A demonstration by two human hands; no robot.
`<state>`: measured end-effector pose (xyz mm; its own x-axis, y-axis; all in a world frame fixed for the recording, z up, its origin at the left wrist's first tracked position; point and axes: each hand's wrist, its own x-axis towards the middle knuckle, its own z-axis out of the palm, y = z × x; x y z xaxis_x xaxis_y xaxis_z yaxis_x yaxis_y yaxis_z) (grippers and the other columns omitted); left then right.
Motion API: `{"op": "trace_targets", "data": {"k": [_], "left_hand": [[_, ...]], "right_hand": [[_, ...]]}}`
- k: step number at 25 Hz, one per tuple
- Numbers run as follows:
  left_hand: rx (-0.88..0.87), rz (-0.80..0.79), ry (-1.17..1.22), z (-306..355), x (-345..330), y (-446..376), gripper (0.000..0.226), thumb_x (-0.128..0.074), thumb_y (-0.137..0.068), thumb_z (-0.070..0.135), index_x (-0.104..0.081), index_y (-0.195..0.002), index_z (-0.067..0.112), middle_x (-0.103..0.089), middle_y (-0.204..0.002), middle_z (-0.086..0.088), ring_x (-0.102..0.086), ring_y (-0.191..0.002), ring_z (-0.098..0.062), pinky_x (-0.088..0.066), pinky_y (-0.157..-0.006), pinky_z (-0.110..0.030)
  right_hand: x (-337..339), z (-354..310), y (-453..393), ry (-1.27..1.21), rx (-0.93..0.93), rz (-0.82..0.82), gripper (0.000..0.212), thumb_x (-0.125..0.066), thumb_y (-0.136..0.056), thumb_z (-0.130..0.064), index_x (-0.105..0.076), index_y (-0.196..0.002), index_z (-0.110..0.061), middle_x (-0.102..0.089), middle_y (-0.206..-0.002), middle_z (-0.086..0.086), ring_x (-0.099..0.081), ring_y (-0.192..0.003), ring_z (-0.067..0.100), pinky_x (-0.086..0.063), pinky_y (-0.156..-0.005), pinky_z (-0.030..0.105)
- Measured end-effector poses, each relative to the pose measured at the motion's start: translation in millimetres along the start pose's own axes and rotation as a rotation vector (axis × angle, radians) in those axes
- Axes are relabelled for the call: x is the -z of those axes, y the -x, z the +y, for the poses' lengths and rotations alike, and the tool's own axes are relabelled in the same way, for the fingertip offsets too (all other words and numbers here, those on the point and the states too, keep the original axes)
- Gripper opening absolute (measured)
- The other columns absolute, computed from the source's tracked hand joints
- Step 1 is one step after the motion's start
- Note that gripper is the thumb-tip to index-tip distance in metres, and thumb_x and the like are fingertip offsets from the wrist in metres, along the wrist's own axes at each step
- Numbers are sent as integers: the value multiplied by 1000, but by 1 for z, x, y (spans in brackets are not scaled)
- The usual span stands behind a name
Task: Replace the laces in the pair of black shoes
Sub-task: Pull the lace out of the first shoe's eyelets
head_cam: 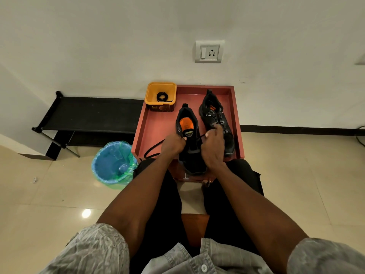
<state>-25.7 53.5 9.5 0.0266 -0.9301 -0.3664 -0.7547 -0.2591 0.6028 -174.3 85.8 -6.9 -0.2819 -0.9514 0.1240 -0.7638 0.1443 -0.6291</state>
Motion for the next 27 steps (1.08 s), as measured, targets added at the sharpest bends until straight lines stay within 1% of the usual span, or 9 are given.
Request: {"op": "trace_targets", "data": {"k": [3, 5, 8, 12, 16, 18, 21, 24, 27], "left_hand": [[-20, 22, 31, 1, -5, 0, 43, -59, -95, 31, -56, -78, -8, -68, -90, -27, -64, -83, -43, -53, -66, -47], [-27, 32, 32, 1, -7, 0, 42, -58, -96, 32, -57, -72, -3, -67, -84, -26, -61, -70, -40, -50, -61, -44], [-30, 29, 26, -4, -8, 0, 45, -55, -97, 36, -48, -59, 13, -62, -72, -19, -57, -63, -34, -42, -58, -33], [-18, 15, 55, -7, -8, 1, 45, -54, -98, 37, -52, -60, 13, -69, -82, -21, -67, -77, -39, -50, -62, -38], [-28, -17, 80, -5, -8, 0, 43, -52, -100, 34, -61, -73, 2, -69, -87, -25, -65, -81, -42, -42, -61, -35], [-32, -16, 95, -7, -8, -3, 42, -53, -100, 31, -59, -69, 3, -67, -85, -26, -61, -73, -42, -39, -60, -33], [-32, 6, 116, -10, -9, -3, 49, -55, -99, 30, -45, -55, 11, -54, -60, -14, -50, -59, -30, -35, -56, -31], [-74, -26, 119, -15, -11, 0, 46, -55, -99, 38, -48, -61, 12, -48, -58, -2, -48, -57, -23, -35, -55, -31], [-135, -164, 147, -25, -11, 9, 27, -67, -91, 38, -65, -102, 13, -67, -87, -1, -62, -76, -16, -49, -68, -29]], "right_hand": [[23, 14, -9, -61, -282, 196, 29, -57, -91, -2, -53, -119, -4, -43, -136, 13, -54, -113, 25, -52, -92, 34], [28, 13, -12, -46, -398, 201, 39, -59, -90, -3, -50, -128, -6, -38, -145, 15, -45, -129, 31, -43, -107, 39], [14, 2, -6, 137, -101, 54, 48, -60, -88, -9, -49, -134, -16, -20, -159, 17, -18, -148, 36, -20, -119, 49], [-10, -6, 1, 360, 295, -250, 38, -58, -90, -16, -59, -128, -20, -17, -160, 15, -9, -149, 36, -21, -117, 53], [-19, -3, -1, 269, 257, -339, 20, -49, -96, -14, -61, -111, -11, -42, -141, 13, -54, -115, 35, -48, -92, 48], [-15, -4, -2, 57, 120, -302, 13, -43, -97, -9, -55, -103, -9, -56, -114, 11, -60, -87, 31, -46, -68, 38], [2, -5, -13, -298, -268, -91, 14, -49, -95, -2, -50, -102, -13, -59, -95, 7, -61, -83, 23, -40, -58, 25], [22, 7, -21, -137, -295, 79, 40, -54, -88, 4, -48, -125, -10, -50, -133, 15, -52, -123, 32, -50, -92, 35], [22, 15, -10, 35, -54, 8, 52, -56, -89, -1, -47, -139, -11, -28, -157, 15, -29, -144, 32, -34, -115, 47]]}}
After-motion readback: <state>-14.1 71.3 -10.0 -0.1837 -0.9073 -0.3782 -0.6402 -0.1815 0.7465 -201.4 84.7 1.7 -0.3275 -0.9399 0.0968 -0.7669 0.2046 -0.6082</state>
